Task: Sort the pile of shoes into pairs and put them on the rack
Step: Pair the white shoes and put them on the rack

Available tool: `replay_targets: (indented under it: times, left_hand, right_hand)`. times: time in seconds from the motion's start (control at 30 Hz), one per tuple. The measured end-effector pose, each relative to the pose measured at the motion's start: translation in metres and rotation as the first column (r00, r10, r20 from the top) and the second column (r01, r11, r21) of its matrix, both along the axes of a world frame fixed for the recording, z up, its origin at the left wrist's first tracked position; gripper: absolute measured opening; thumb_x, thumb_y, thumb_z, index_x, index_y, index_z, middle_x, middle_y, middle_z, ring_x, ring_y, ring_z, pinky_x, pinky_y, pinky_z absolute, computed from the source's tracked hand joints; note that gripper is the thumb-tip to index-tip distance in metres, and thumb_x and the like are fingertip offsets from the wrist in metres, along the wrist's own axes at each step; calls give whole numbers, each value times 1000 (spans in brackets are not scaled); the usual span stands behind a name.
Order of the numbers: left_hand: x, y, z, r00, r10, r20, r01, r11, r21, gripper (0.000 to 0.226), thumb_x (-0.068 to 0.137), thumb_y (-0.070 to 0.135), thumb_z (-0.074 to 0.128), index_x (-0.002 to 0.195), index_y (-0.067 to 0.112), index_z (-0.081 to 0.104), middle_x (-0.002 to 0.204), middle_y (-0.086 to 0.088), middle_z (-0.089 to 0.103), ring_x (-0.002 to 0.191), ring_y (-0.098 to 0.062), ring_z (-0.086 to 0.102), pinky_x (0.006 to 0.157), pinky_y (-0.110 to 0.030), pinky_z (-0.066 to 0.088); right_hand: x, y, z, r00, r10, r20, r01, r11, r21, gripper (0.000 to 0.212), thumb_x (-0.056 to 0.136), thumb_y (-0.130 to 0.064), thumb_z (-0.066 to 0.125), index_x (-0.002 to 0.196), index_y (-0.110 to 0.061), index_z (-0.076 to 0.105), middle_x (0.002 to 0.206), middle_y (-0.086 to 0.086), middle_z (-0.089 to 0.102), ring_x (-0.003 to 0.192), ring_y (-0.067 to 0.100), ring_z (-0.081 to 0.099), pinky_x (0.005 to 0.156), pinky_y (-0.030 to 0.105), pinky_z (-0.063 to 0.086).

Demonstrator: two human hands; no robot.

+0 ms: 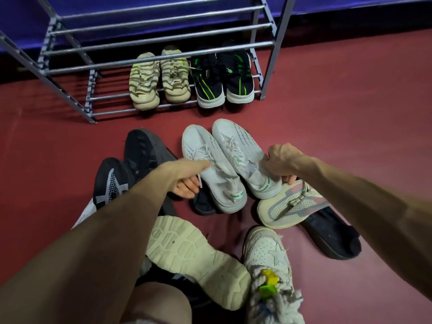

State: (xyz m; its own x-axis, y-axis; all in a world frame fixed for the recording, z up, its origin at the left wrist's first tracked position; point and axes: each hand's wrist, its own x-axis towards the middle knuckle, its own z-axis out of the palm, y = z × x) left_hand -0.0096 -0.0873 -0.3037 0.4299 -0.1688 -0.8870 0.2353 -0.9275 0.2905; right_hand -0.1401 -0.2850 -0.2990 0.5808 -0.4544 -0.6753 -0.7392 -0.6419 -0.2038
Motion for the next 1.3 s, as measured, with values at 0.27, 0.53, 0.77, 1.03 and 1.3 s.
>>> replay_targets:
  times: [0.27, 0.53, 0.77, 1.03, 1.3]
  left_hand:
    - [-32, -13, -8, 965, -262, 26, 261, 965, 38, 50, 90, 49, 57, 74, 2, 52, 70, -11, 57, 58, -20, 56, 56, -25, 49]
    - [-11, -2, 21, 812, -86, 578, 122, 992, -25, 36, 88, 23, 40, 104, -1, 63, 110, -22, 64, 96, -39, 62, 77, -37, 48]
    - [-8, 0, 51, 500, 59, 864, 112, 985, -132, 41, 99, 34, 31, 93, 6, 60, 104, -20, 66, 97, -41, 60, 81, -43, 46]
    - [36, -19, 82, 358, 251, 899, 142, 937, -319, 37, 98, 36, 40, 74, 10, 51, 89, -21, 65, 86, -43, 59, 70, -42, 46]
    - [112, -84, 99, 342, 117, 933, 156, 972, -179, 43, 97, 35, 39, 99, 1, 65, 109, -30, 64, 102, -49, 57, 80, -42, 44]
  right_hand:
    - [-13, -3, -2, 981, 54, 186, -66, 996, 57, 36, 99, -23, 37, 88, 2, 60, 66, 14, 67, 44, 22, 63, 39, 27, 50]
    - [-3, 3, 17, 919, 36, 393, -29, 999, -23, 29, 96, -24, 42, 79, -2, 51, 70, 12, 54, 68, 32, 51, 61, 37, 39]
    - [21, 13, 38, 761, -20, 649, 119, 987, -109, 34, 97, -26, 41, 74, -1, 45, 66, 15, 55, 58, 28, 43, 54, 35, 31]
    - [66, -8, 78, 614, -37, 788, 211, 970, -118, 33, 95, -29, 40, 71, -8, 45, 72, 18, 61, 66, 39, 53, 58, 42, 40]
    - [134, -49, 97, 633, -29, 774, 323, 918, -229, 23, 94, -29, 34, 83, -12, 45, 96, 23, 64, 76, 38, 49, 68, 38, 39]
